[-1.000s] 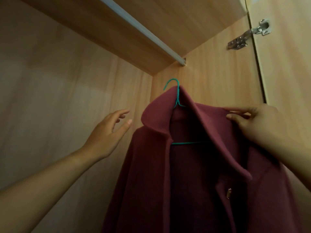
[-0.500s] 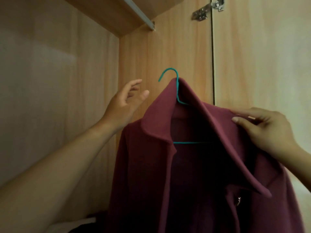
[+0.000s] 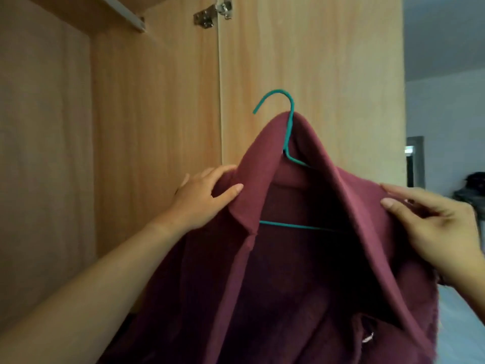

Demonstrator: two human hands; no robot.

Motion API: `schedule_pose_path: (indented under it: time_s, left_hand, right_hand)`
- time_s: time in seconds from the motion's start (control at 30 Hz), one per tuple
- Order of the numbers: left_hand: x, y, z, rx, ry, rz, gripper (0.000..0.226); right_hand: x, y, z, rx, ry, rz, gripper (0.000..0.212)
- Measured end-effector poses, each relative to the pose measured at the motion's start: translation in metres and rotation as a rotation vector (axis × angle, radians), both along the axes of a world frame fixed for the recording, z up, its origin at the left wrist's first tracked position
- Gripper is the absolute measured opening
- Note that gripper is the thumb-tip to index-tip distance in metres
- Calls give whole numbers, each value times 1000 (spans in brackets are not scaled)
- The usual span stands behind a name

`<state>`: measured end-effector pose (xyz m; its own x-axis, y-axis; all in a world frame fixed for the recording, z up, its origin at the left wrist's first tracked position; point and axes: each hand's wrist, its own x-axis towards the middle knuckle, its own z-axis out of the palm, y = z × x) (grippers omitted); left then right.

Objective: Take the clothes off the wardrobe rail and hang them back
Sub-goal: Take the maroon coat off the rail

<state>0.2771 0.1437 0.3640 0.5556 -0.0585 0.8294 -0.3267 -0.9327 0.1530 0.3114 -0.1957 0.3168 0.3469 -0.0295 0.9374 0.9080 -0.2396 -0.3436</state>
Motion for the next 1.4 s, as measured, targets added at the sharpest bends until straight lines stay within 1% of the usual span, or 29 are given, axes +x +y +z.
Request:
schedule_pose_path:
  time_s: [0.03, 0.1, 0.2, 0.27, 0.37, 0.47, 0.57, 0.63, 0.7, 0.77, 0.83, 0.9, 1.0, 1.1, 1.23, 1.4]
  left_hand:
    - [0, -28, 0, 34, -23, 13, 66]
    - [-1, -88, -6, 27, -69, -16, 61]
    - [-1, -177, -27, -36, -146, -54, 53]
    - [1, -231, -47, -104, -159, -72, 53]
    - [8, -305, -82, -223, -64, -130, 53]
    - [15, -376, -125, -316, 61, -234, 48]
    - [23, -442, -172, -385, 189, -330, 46]
    - [32, -484, -200, -408, 268, -397, 47]
    - [37, -527, -222, -407, 350, -457, 47]
    - [39, -570, -238, -378, 419, -510, 47]
    - [37, -613, -248, -348, 477, -567, 41]
    - [37, -654, -254, -330, 509, -620, 34]
    - [47, -711, -264, -296, 531, -710, 35]
    - [72, -765, -278, -257, 550, -781, 38]
    - [111, -832, -301, -286, 602, -827, 33]
    - [173, -902, -338, -282, 716, -827, 28]
  right_hand:
    - [-5, -26, -1, 2, -2, -21, 50]
    - [-13, -80, -7, -12, 7, -56, 54]
    - [-22, -163, -22, -46, 41, -88, 55]
    - [-26, -217, -40, -55, 89, -112, 50]
    - [-34, -293, -80, -89, 190, -165, 38]
    - [-52, -365, -126, -127, 309, -238, 35]
    - [-76, -429, -163, -140, 397, -320, 37]
    - [-94, -462, -178, -164, 434, -385, 29]
    - [-110, -492, -192, -158, 457, -465, 26]
    - [-123, -522, -208, -124, 448, -563, 29]
    - [-135, -554, -224, -74, 456, -642, 27]
    - [-146, -585, -234, -40, 456, -734, 23]
    - [-155, -624, -240, -25, 454, -848, 19]
    - [-152, -664, -244, -43, 443, -927, 17]
    - [-124, -725, -254, -72, 480, -993, 16]
    - [-63, -794, -275, -32, 610, -996, 19]
